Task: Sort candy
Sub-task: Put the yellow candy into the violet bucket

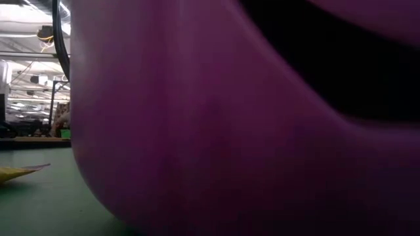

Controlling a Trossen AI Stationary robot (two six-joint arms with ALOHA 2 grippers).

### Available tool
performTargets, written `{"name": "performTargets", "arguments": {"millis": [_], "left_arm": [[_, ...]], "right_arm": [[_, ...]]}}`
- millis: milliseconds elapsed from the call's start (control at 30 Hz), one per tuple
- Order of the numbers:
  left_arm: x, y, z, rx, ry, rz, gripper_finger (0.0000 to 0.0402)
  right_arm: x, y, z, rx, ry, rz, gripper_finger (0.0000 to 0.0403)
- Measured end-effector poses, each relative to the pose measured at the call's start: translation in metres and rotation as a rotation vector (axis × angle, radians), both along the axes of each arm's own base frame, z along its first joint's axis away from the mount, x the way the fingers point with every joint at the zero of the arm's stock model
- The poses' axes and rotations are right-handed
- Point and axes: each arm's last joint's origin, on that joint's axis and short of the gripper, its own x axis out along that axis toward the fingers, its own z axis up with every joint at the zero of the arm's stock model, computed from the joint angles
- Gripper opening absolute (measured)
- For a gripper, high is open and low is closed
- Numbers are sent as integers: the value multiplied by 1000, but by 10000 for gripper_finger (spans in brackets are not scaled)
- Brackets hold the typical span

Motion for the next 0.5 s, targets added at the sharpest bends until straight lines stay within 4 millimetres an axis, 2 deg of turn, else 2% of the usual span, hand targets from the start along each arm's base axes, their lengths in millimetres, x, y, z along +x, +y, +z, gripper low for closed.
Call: {"name": "performTargets", "arguments": {"millis": [167,300,400,500], "left_arm": [[-29,-1,26,7,36,7,153],[-61,-13,33,87,117,72,154],[-83,-25,27,121,217,107,154],[-99,-39,10,159,314,139,154]], "right_arm": [[0,0,0,0,1,0,237],[0,0,0,-1,1,-1,237],[0,0,0,-1,0,-1,237],[0,0,0,-1,0,-2,237]]}}
